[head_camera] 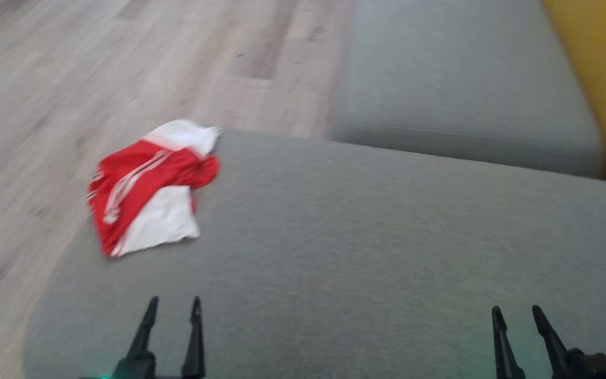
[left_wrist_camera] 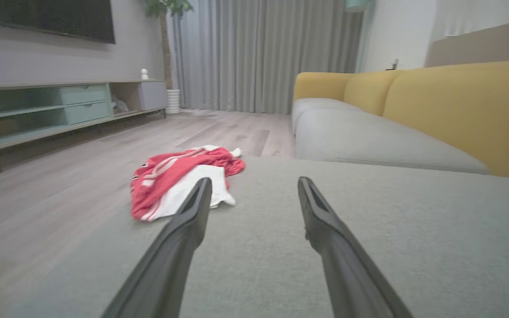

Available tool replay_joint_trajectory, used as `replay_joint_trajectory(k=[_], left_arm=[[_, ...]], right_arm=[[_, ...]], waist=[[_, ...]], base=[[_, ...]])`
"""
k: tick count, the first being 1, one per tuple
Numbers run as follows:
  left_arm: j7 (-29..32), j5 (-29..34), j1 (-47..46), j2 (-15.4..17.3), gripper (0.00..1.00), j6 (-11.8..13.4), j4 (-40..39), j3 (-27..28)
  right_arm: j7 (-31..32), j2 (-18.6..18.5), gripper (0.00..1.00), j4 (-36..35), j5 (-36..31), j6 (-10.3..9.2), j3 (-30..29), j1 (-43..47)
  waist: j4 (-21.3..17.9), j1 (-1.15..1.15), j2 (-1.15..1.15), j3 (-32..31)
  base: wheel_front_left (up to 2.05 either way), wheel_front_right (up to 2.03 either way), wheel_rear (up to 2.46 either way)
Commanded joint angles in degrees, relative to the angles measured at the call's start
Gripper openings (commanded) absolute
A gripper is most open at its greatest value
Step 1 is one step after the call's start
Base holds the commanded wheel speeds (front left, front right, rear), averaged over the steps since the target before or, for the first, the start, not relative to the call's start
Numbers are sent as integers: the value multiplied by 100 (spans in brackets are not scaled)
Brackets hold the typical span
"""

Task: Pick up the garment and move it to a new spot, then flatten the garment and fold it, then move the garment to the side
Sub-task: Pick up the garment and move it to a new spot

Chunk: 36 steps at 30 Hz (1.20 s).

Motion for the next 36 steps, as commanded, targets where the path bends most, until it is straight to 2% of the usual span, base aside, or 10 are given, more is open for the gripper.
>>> replay_joint_trajectory(k=[1,4,7,13,18,21,24,26,30,36], left_arm=[[-29,15,-329,-14,100,2,-162,240],[-29,28,-349,-7,100,50,-275,462],[-29,-28,-334,-9,100,167,-501,745],[-29,-245,-288,-13,100,349,-959,1200],[-29,19,-696,21,100,240,-1248,1348],[-29,78,-1225,116,100,22,-1228,1377],[-29,73,-1939,253,100,-385,-718,1238],[-29,75,-2506,341,100,-628,-110,1106],[-29,52,-3617,560,100,-796,1280,1032],[232,-432,-4951,653,100,-982,3161,1062]], right_arm=[[-63,-57,100,-187,35,39,94,-243],[-63,-57,100,-227,-1,39,131,-470],[-63,-57,100,-158,-94,39,255,-818],[-63,-115,100,74,-223,39,505,-1344],[-63,-337,100,142,-247,39,508,-1388],[-63,-501,100,15,-324,39,306,-1296],[-63,-763,100,-160,-437,39,116,-1221],[-63,-952,100,-290,-504,39,-27,-1150],[-63,-1326,100,-522,-618,39,-121,-1166],[-63,-1733,100,-793,-677,39,-202,-1293]], waist=[[552,0,0,169],[956,0,0,462],[1201,0,0,735],[1446,0,0,1044],[1580,0,0,1241],[1621,0,0,1522],[1620,0,0,1881],[1590,0,0,2104],[1254,0,0,2615],[848,0,0,3266]], base=[[0,0,0],[0,0,0],[0,0,0],[0,0,0],[0,0,0],[0,0,0],[0,0,0],[0,0,0],[0,0,0],[0,0,0]])
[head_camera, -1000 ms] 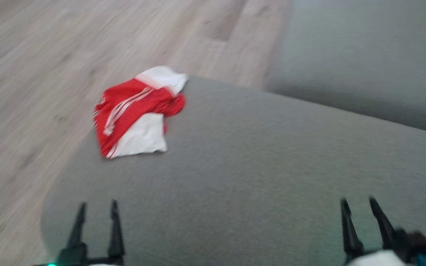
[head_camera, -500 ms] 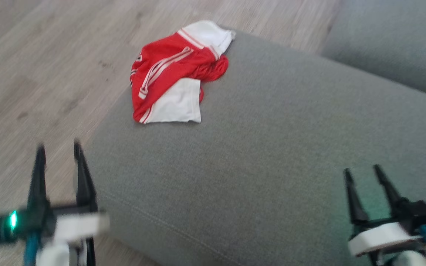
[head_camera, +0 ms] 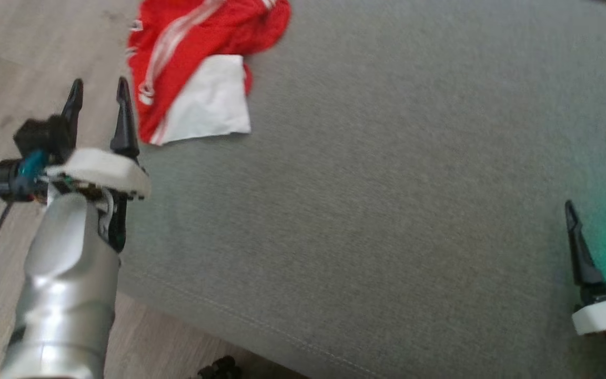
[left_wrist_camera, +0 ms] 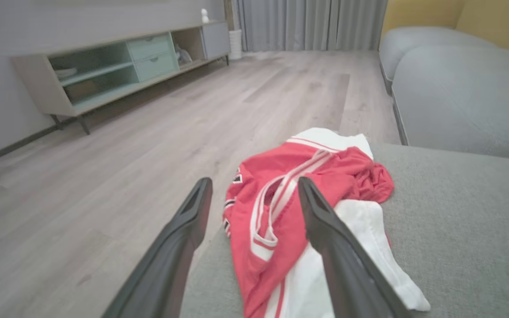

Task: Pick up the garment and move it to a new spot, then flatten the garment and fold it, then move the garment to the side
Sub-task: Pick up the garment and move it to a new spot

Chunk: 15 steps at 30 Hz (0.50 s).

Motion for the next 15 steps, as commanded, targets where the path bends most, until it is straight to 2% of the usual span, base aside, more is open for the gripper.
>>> replay_joint_trajectory(k=[1,8,14,15], left_arm=[[17,-36,-128,264,100,-17,-46,132],[360,-454,-951,538,100,-77,1542,78],[236,-693,-1273,669,100,-81,2261,180],[204,-707,-1306,684,88,-82,2319,166]], right_arm=[[-63,-153,100,-191,-52,39,76,-105],[-63,-309,100,-335,-39,39,10,-193],[-63,-303,100,-399,-48,39,57,-269],[-63,-307,100,-401,-48,39,60,-285]], waist=[[-353,-2,0,388],[-636,-2,0,899],[-766,-2,0,1139],[-778,-2,0,1162]], base=[[0,0,0],[0,0,0],[0,0,0],[0,0,0]])
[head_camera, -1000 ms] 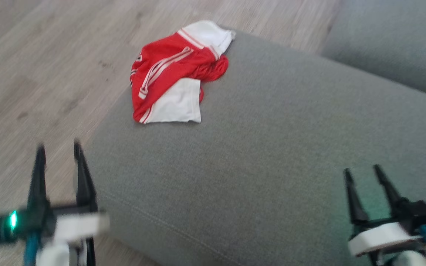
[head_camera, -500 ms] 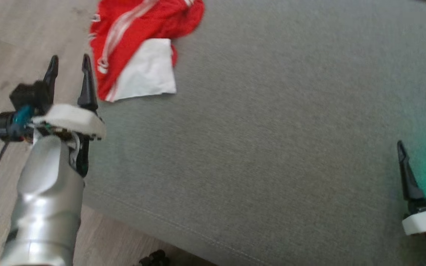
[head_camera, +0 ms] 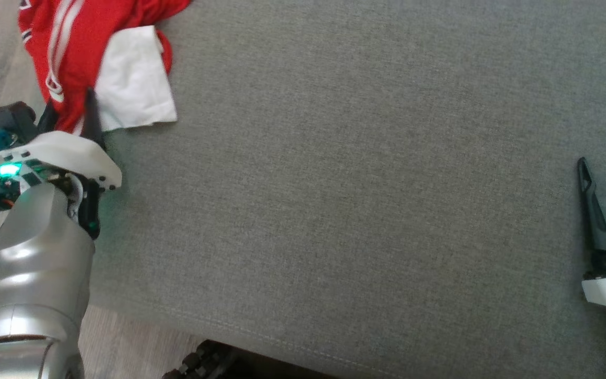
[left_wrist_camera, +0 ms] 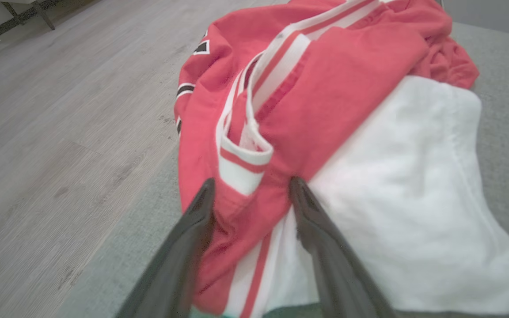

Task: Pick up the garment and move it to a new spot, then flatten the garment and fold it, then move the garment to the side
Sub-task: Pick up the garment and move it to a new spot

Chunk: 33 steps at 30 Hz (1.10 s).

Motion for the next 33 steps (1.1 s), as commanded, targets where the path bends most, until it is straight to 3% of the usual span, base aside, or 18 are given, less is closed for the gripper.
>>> replay_joint_trajectory(k=[1,3,10,15,19,23,28,33], left_arm=[[-117,-57,-117,371,47,11,-39,113],[-201,-125,-186,365,0,11,-7,74],[-512,-9,-436,494,0,10,-459,-297],[-523,137,-532,662,0,10,-1455,-495],[-524,220,-642,851,0,9,-1980,-889],[-525,193,-922,1079,0,9,-2406,-1601],[-367,-248,-1265,1085,0,9,-2769,-2270],[-159,-612,-1635,1061,0,9,-3098,-2694]], right_arm=[[12,-142,100,104,-28,39,96,39],[12,-161,100,103,-22,39,82,4],[12,-77,100,209,-76,39,81,-127],[12,251,100,384,-34,39,251,-266],[12,640,100,596,5,39,418,-333],[12,1125,100,807,68,39,628,-246],[12,1389,100,854,127,39,735,33],[12,1496,100,763,146,39,766,133]], waist=[[-77,0,0,103],[-80,0,0,159],[-78,0,0,29],[-271,0,0,-524],[-629,0,0,-1192],[-1278,0,0,-2133],[-1902,0,0,-2912],[-2356,0,0,-3134]], base=[[0,0,0],[0,0,0],[0,0,0],[0,0,0],[0,0,0],[0,0,0],[0,0,0],[0,0,0]])
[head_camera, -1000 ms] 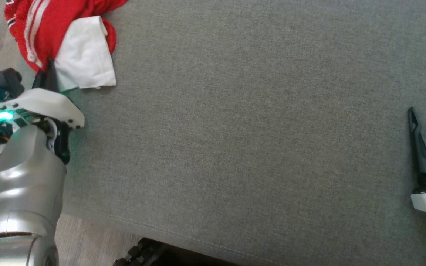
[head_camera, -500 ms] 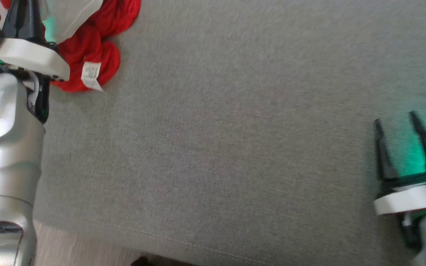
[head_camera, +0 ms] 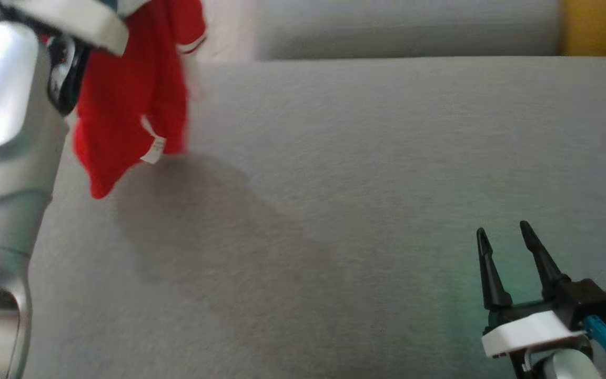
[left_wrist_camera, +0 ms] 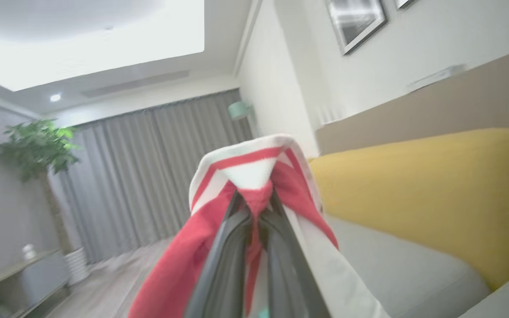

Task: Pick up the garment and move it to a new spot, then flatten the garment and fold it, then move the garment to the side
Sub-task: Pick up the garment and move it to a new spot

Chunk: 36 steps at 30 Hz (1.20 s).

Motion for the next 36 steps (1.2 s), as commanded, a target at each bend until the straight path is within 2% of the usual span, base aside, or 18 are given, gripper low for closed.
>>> replay_joint_trajectory(k=[1,7,11,16,21,22,23,26,30,33,36], left_arm=[[18,-51,-415,194,0,10,-212,112],[127,-626,-774,-169,0,10,-346,-406],[95,-953,-662,-381,0,10,-211,-711],[-23,-1156,129,-326,0,10,-54,-1313],[-313,-1284,1342,-415,0,10,62,-1826],[-347,-1242,1584,-443,44,23,145,-1872],[-369,-1215,1831,-504,100,95,222,-1870],[-386,-1011,2536,-663,100,547,1,-1498],[-389,-505,3912,-897,100,1074,-939,-681],[-389,-89,5098,-1095,100,1358,-1748,4],[-390,243,6056,-1256,100,1365,-2350,538]], right_arm=[[-15,-13,100,-226,26,39,133,-166],[-15,83,100,-326,57,39,80,-154],[-15,126,100,-344,84,39,57,-170],[-15,156,100,-345,157,39,78,-152],[-15,163,100,-333,267,39,135,-279],[-15,163,100,-314,277,39,150,-315],[-15,164,100,-299,281,39,162,-344],[-15,164,100,-255,301,39,149,-375],[-15,164,100,-169,282,39,94,-189],[-15,165,100,-132,272,39,67,69],[-15,165,100,-133,299,39,51,324]], waist=[[-676,1,0,-544],[-1123,1,0,-569],[-1288,1,0,-470],[-1296,1,0,-159],[-1081,1,0,362],[-1033,1,0,433],[-981,1,0,484],[-800,1,0,501],[-500,1,0,110],[-290,1,0,-296],[-56,1,0,-614]], base=[[0,0,0],[0,0,0],[0,0,0],[0,0,0],[0,0,0],[0,0,0],[0,0,0],[0,0,0],[0,0,0],[0,0,0],[0,0,0]])
